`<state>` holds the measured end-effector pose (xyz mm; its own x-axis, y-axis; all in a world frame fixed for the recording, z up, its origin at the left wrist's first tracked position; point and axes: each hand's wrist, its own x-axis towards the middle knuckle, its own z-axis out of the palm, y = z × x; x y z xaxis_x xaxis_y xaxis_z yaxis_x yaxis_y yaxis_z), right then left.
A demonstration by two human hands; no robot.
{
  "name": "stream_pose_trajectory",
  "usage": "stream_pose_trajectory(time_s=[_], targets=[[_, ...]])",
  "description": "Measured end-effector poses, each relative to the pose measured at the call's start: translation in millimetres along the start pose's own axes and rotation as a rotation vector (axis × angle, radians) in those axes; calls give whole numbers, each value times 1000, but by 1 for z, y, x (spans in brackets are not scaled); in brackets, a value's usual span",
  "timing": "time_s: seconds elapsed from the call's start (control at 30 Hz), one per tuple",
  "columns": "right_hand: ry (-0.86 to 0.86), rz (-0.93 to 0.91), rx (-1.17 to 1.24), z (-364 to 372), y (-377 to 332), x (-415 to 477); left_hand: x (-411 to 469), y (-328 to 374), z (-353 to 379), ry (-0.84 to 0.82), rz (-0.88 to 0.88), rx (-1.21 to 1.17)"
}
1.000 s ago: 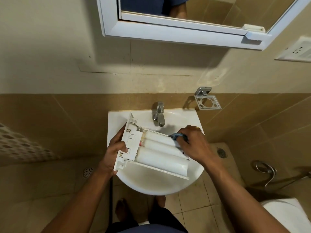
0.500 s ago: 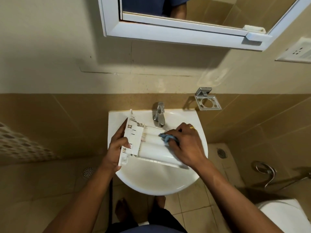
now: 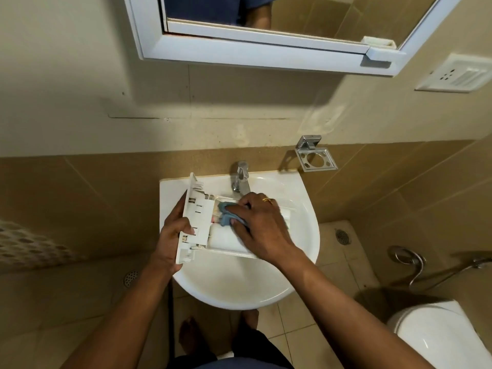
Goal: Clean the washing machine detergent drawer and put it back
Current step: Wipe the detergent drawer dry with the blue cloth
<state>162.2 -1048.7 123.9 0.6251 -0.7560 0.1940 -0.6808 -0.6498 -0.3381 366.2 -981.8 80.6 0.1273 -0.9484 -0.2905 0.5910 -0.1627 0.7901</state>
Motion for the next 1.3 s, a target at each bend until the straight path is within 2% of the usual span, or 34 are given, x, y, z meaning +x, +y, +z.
stream_pose_trajectory(time_s=[0.07, 0.2, 0.27, 0.43, 0.53, 0.67, 0.8, 0.97, 1.17, 1.3], targets=[[35, 15, -3, -11, 22, -14, -2, 5, -7, -13, 4, -1], [128, 204, 174, -15, 57, -48, -4, 6, -13, 9, 25, 26], [125, 247, 180, -12, 56, -56, -4, 3, -13, 14, 20, 31], [140, 118, -29, -8, 22, -49, -4, -2, -5, -3, 20, 12], [66, 62, -2, 14, -14, -33, 0, -6, 4, -30, 36, 66], [25, 100, 7, 23, -33, -19, 0, -6, 4, -15, 66, 83], [31, 91, -1, 0, 6, -40, -1, 0, -8, 13, 87, 46], [46, 305, -78, -12, 53, -64, 3, 0, -14, 65, 82, 68], [138, 232, -38, 13, 0, -40, 7, -6, -7, 70, 38, 21], [121, 127, 55, 40, -46, -29, 9, -10, -1, 81, 18, 15]])
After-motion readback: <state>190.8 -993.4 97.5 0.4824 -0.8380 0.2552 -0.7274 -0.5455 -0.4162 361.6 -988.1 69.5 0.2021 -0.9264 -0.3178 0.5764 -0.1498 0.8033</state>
